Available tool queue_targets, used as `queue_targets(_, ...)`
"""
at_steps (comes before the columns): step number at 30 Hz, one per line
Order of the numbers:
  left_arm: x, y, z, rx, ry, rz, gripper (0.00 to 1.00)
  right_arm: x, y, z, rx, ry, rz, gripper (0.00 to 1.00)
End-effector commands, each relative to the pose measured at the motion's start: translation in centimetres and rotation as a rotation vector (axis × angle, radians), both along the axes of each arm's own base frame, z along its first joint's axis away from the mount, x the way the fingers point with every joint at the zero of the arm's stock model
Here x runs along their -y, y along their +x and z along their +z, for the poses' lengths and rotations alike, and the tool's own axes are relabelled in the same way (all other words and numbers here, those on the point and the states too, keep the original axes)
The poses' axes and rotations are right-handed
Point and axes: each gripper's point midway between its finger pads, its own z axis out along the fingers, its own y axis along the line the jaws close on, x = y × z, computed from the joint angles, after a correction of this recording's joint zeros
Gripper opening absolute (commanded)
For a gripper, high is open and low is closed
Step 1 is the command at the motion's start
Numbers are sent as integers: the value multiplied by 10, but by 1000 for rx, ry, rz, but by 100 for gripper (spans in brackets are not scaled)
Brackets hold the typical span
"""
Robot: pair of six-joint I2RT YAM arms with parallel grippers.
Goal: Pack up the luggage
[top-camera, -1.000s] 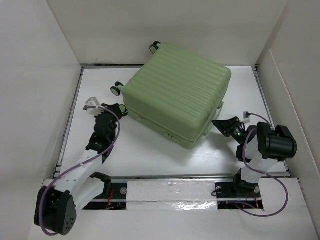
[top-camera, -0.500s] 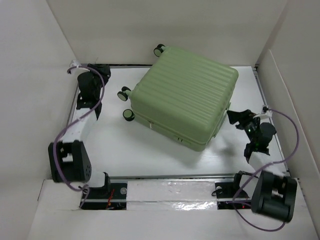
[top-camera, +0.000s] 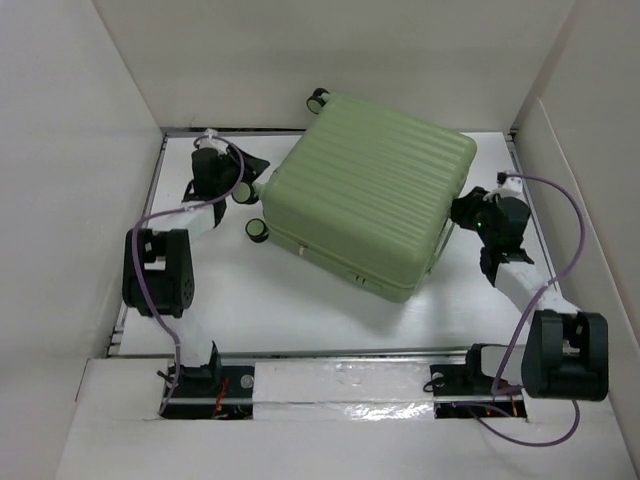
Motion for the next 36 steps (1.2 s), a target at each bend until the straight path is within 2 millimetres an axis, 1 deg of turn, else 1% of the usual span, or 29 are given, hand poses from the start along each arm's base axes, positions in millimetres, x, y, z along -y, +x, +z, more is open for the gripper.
queue_targets(1, 30, -45, 65, 213, -73, -77, 35, -64, 29, 35, 70, -97, 210, 36)
queue_targets(2, 31, -63, 45, 197, -67, -74, 35, -81, 33, 37, 65, -106, 256, 35)
queue_targets(3, 36, -80, 57, 231, -66, -80, 34, -98, 35, 40, 63, -122, 301, 35)
queue_targets(4, 34, -89, 54, 237, -56, -64, 33, -130, 33, 28, 30, -159, 383, 35)
queue_targets(5, 37, -112, 51, 249, -48, -67, 32, -148, 41, 50, 67, -178, 416, 35)
queue_targets(7, 42, -134, 45, 252, -23, -63, 31, -174, 48, 40, 33, -217, 479, 34)
queue_targets(8, 42, -156, 41, 256, 3, -62, 30, -200, 50, 58, 71, -218, 532, 35)
queue_targets(10, 55, -180, 35, 257, 24, -61, 29, -221, 54, 55, 46, -232, 594, 35)
queue_targets(11, 57, -197, 19, 237, 33, -79, 29, -236, 57, 40, 15, -238, 633, 36)
queue_targets(12, 54, -207, 31, 277, 26, -57, 29, -249, 66, 62, 59, -236, 656, 36)
queue_targets(13, 61, -220, 26, 266, 22, -83, 29, -258, 67, 59, 38, -243, 685, 38)
queue_targets(14, 59, -229, 14, 248, 25, -85, 29, -264, 73, 62, 34, -243, 705, 40)
queue_targets(15, 57, -238, 24, 286, 2, -84, 29, -278, 79, 47, 1, -243, 744, 40)
queue_targets(16, 54, -243, 23, 287, -8, -79, 29, -294, 84, 73, 38, -230, 790, 43)
queue_targets(17, 54, -249, 15, 281, -19, -87, 30, -299, 89, 77, 34, -229, 807, 43)
queue_targets(18, 53, -254, 25, 318, -44, -96, 30, -312, 97, 60, -2, -233, 840, 45)
queue_targets(19, 57, -260, 25, 324, -64, -123, 30, -320, 104, 92, 46, -241, 867, 48)
queue_targets(21, 60, -262, 26, 334, -74, -142, 31, -331, 110, 103, 55, -243, 886, 50)
queue_targets(22, 63, -264, 26, 336, -70, -166, 31, -335, 115, 98, 39, -241, 895, 55)
queue_targets(23, 67, -265, 32, 364, -81, -186, 32, -340, 116, 127, 101, -229, 912, 57)
queue_targets(27, 78, -260, 31, 352, -72, -231, 32, -324, 120, 174, 179, -233, 851, 72)
queue_targets(28, 79, -257, 35, 363, -77, -226, 32, -307, 114, 197, 231, -246, 809, 78)
queue_targets(29, 78, -256, 38, 373, -83, -219, 32, -300, 105, 235, 321, -249, 783, 81)
queue_targets(30, 79, -254, 39, 373, -84, -216, 33, -289, 101, 225, 302, -257, 756, 85)
queue_targets(31, 79, -253, 43, 381, -87, -215, 33, -281, 93, 246, 369, -257, 722, 93)
queue_targets(32, 80, -251, 49, 396, -91, -217, 33, -254, 70, 290, 470, -292, 659, 95)
queue_targets(33, 82, -250, 49, 390, -96, -219, 33, -239, 65, 266, 426, -309, 641, 95)
queue_targets(35, 84, -250, 56, 414, -111, -231, 33, -223, 35, 279, 514, -326, 608, 84)
queue_targets(36, 85, -250, 58, 414, -117, -234, 33, -201, -7, 311, 610, -321, 562, 71)
